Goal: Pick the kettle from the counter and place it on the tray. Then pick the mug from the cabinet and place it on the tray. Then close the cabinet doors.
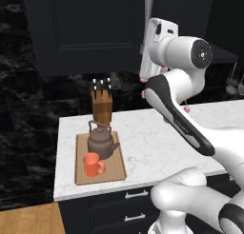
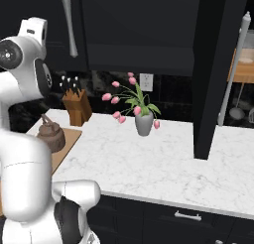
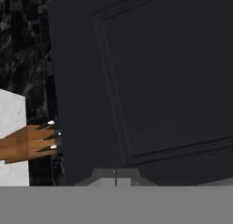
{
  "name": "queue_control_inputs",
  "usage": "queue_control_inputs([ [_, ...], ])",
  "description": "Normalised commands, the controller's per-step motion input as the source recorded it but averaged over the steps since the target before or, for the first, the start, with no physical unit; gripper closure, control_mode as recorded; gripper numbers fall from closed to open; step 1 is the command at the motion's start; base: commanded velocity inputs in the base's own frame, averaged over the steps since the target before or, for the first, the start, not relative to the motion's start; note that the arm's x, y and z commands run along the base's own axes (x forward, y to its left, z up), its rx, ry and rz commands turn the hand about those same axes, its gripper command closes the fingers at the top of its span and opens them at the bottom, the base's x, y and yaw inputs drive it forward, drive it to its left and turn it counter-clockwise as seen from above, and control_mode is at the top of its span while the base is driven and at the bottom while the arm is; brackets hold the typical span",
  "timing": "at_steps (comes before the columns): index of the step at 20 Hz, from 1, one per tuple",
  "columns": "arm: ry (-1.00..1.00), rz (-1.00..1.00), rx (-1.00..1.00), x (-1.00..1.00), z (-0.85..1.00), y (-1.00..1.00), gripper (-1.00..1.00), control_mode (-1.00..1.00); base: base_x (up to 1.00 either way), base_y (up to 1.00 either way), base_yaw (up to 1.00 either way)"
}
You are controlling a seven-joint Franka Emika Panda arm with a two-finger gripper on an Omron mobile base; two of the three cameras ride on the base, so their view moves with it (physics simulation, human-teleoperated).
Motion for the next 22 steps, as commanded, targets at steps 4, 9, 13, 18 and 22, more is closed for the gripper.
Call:
queue_control_inputs([
  [4,0.02,0.00,0.02,-1.00,0.05,0.00,1.00,-1.00,0.00,0.00,0.00],
  [9,0.03,0.00,0.13,-0.39,0.00,-0.25,1.00,-1.00,0.00,0.00,0.00],
  [13,0.01,0.00,0.11,-0.15,-0.09,-0.35,1.00,-1.00,0.00,0.00,0.00],
  [18,0.06,0.00,0.01,-0.15,-0.29,-0.24,1.00,-1.00,0.00,0.00,0.00],
  [22,0.01,0.00,0.06,0.00,-0.30,-0.45,1.00,-1.00,0.00,0.00,0.00],
])
